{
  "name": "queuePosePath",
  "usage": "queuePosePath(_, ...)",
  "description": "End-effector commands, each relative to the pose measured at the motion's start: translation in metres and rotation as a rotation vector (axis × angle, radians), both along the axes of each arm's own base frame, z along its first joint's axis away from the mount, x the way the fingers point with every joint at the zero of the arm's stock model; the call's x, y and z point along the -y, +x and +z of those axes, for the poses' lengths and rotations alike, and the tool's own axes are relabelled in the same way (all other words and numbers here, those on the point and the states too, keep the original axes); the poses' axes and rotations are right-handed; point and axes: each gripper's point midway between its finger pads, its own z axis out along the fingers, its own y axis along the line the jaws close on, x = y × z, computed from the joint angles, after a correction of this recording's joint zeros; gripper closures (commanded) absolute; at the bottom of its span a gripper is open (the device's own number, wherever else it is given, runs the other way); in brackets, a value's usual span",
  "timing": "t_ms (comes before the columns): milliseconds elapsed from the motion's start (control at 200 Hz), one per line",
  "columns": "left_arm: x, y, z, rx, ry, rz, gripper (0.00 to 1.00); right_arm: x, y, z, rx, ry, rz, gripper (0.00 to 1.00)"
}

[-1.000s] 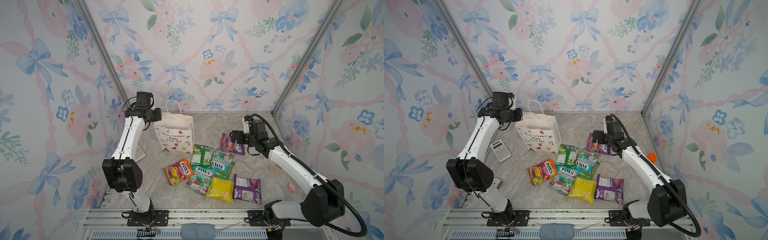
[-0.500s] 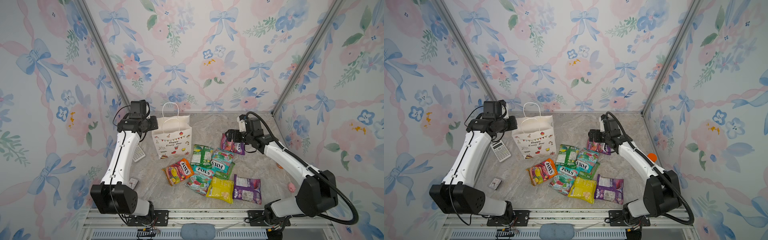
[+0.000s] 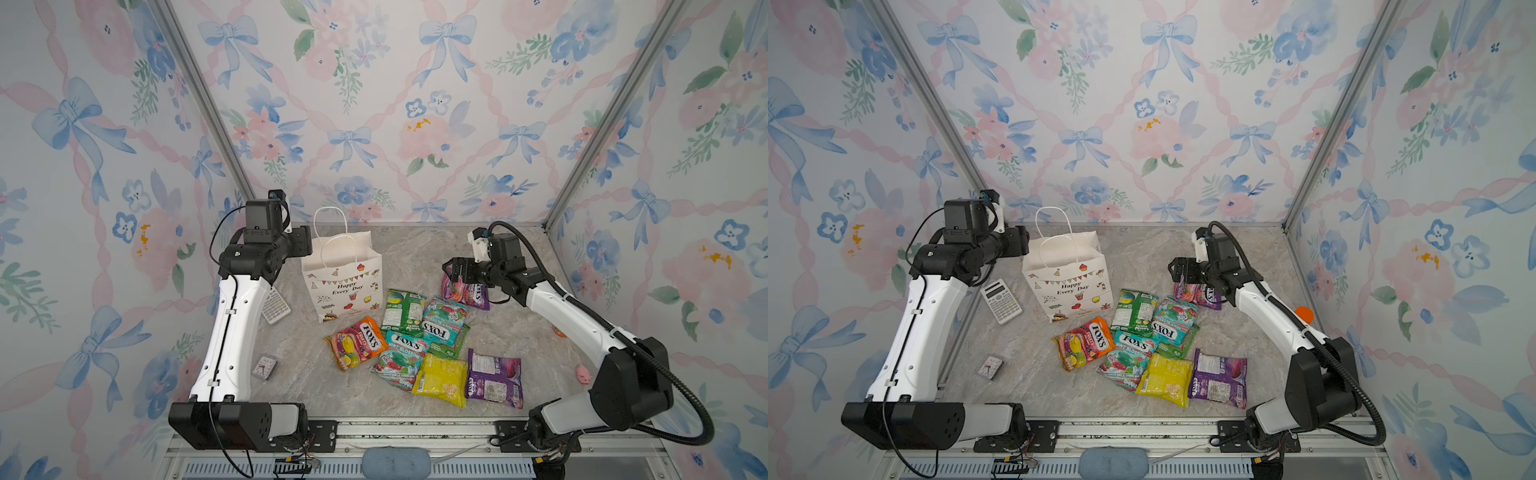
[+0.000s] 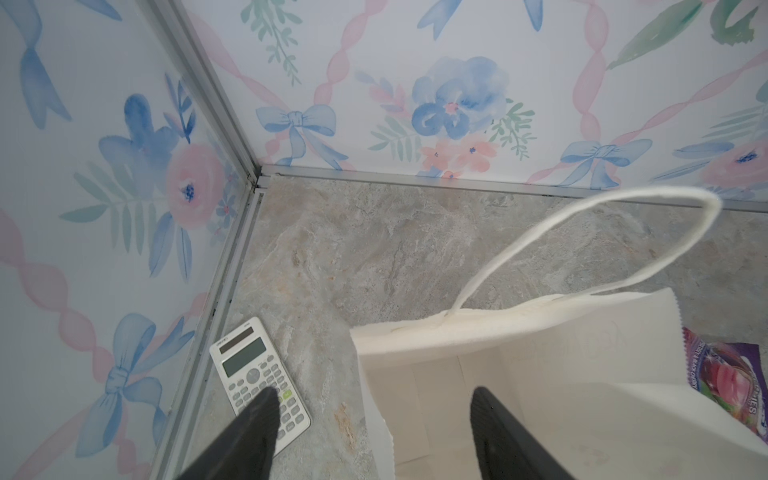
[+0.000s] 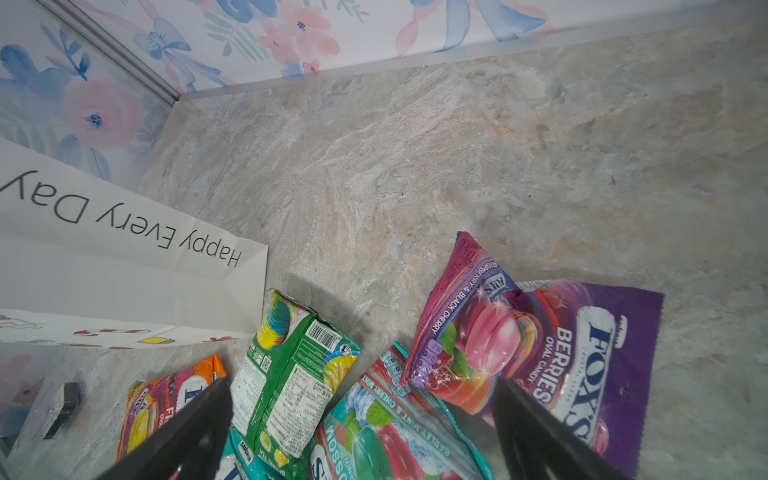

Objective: Place the snacks into the paper bag
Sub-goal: 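Grasp the white paper bag's rim with the left gripper and hold it open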

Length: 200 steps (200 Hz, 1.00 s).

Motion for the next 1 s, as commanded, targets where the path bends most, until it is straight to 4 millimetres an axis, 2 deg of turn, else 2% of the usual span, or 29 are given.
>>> queuePosePath(0, 0.014, 0.013, -0.009, -0.024, 0.061, -0.140, 0.28, -0.006, -0.005, 0.024, 0.040, 0.069, 0.022, 0.01)
queuePosePath(175, 0.024, 0.017, -0.029, -0.105, 0.100, -0.241, 0.31, -0.002, -0.008, 0.023, 0.026, 0.089, 0.014, 0.01)
queuePosePath(305, 0.013, 0.024, -0.036, -0.133, 0.157, -0.191, 0.32, -0.002, -0.008, 0.023, 0.020, 0.112, 0.014, 0.01)
queuePosePath(515, 0.016, 0.035, -0.042, -0.156, 0.229, -0.201, 0.32, -0.004, -0.006, 0.020, 0.007, 0.133, 0.016, 0.01)
queuePosePath(695, 0.018, 0.040, -0.060, -0.208, 0.284, -0.199, 0.33, -0.004, -0.006, 0.020, 0.002, 0.137, 0.015, 0.01)
queuePosePath(840, 0.016, 0.045, -0.062, -0.218, 0.307, -0.200, 0.33, -0.004, -0.003, 0.021, 0.005, 0.143, 0.015, 0.01)
queuePosePath(995, 0.024, 0.049, -0.062, -0.212, 0.290, -0.241, 0.34, -0.007, -0.001, 0.022, 0.006, 0.150, 0.025, 0.01)
